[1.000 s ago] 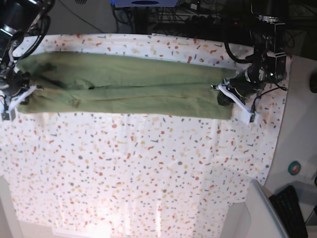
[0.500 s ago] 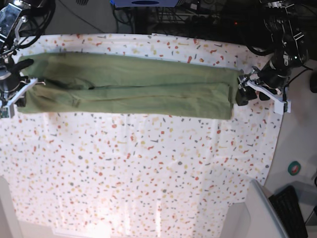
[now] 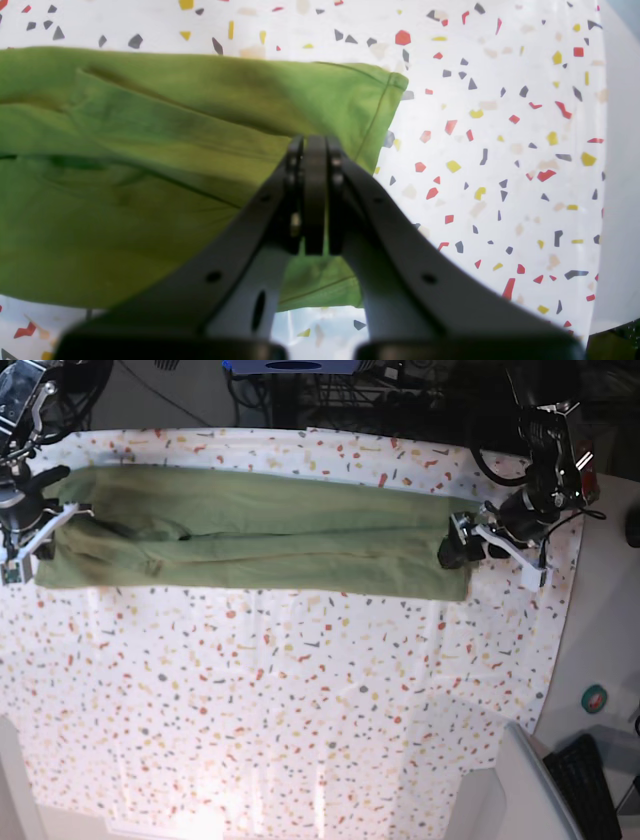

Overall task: Layout the t-shirt on the table in an organized manner, then fold the t-shirt properly
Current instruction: 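Grasp the folded strip's end with the left gripper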

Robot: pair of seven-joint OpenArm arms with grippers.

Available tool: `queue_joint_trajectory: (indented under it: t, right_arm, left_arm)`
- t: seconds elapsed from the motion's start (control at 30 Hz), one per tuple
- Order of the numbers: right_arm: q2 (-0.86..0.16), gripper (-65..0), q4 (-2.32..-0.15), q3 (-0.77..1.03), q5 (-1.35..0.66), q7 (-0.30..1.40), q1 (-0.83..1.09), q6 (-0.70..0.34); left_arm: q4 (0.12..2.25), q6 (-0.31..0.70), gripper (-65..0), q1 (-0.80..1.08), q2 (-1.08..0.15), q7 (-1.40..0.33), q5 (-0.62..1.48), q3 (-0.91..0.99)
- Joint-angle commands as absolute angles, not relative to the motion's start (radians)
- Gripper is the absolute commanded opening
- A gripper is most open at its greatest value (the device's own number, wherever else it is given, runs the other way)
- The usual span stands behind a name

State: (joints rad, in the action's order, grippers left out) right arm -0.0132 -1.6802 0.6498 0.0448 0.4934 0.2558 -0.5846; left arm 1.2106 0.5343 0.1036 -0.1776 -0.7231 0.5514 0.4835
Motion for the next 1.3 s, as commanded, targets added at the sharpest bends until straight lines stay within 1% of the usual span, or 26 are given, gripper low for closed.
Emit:
queue_joint_trajectory:
  t: [0.0, 0.13, 0.17, 0.33, 0.37, 0.47, 0.5, 0.67, 0.77, 0.9, 0.97, 1.1, 1.27]
  right_arm:
    - [-0.022, -65.0, -1.695, 0.654, 0.033, 0.47, 0.254, -0.581]
    - [-0.022, -65.0, -1.695, 0.654, 0.033, 0.47, 0.254, -0.581]
    - [-0.022, -65.0, -1.695, 0.654, 0.033, 0.47, 0.254, -0.581]
    - [-0.022, -65.0, -1.695, 0.654, 0.033, 0.47, 0.254, -0.581]
    - [-0.022, -65.0, -1.695, 0.654, 0.033, 0.47, 0.254, -0.581]
    - [-0.022, -65.0, -1.695, 0.654, 0.033, 0.47, 0.254, -0.581]
    - [-0.022, -65.0, -1.695, 0.654, 0.033, 0.47, 0.254, -0.581]
    - [-0.021, -65.0, -1.695, 0.654, 0.033, 0.47, 0.255, -0.581]
    - [-0.021, -65.0, -1.695, 0.656, 0.033, 0.47, 0.257, -0.581]
    - [-0.021, -65.0, -1.695, 0.656, 0.033, 0.47, 0.265, -0.581]
    - [-0.021, -65.0, -1.695, 0.656, 0.033, 0.47, 0.265, -0.581]
    - [-0.021, -65.0, -1.695, 0.656, 0.033, 0.47, 0.263, -0.581]
    - [-0.021, -65.0, -1.695, 0.656, 0.033, 0.47, 0.262, -0.581]
  left_arm:
    - [1.201, 0.542, 0.0, 0.094, -0.188, -0.73, 0.555, 0.486]
    - [1.155, 0.542, 0.0, 0.085, -0.191, -0.73, 0.555, 0.476]
    - [1.155, 0.542, -2.8, 0.087, -0.193, -0.73, 0.555, 0.458]
    - [1.15, 0.544, -39.0, 0.097, -0.214, -0.73, 0.555, 0.397]
    - [1.15, 0.544, -45.3, 0.097, -0.214, -0.73, 0.555, 0.398]
    - [1.15, 0.544, -62.9, 0.096, -0.231, -0.73, 0.555, 0.398]
    - [1.15, 0.544, -65.0, 0.091, -0.237, -0.73, 0.555, 0.398]
    - [1.185, 0.545, -65.0, 0.085, -0.298, -0.73, 0.555, 0.398]
    - [1.28, 0.542, -65.0, 0.102, -0.338, -0.73, 0.555, 0.398]
    - [1.466, 0.535, -65.0, 0.185, -0.344, -0.734, 0.555, 0.39]
    - [1.566, 0.492, -65.0, 0.234, -0.338, -0.737, 0.555, 0.384]
    - [1.702, 0.403, -65.0, 0.289, -0.306, -0.737, 0.555, 0.291]
    - [1.736, 0.283, -65.0, 0.285, -0.274, -0.737, 0.555, 0.11]
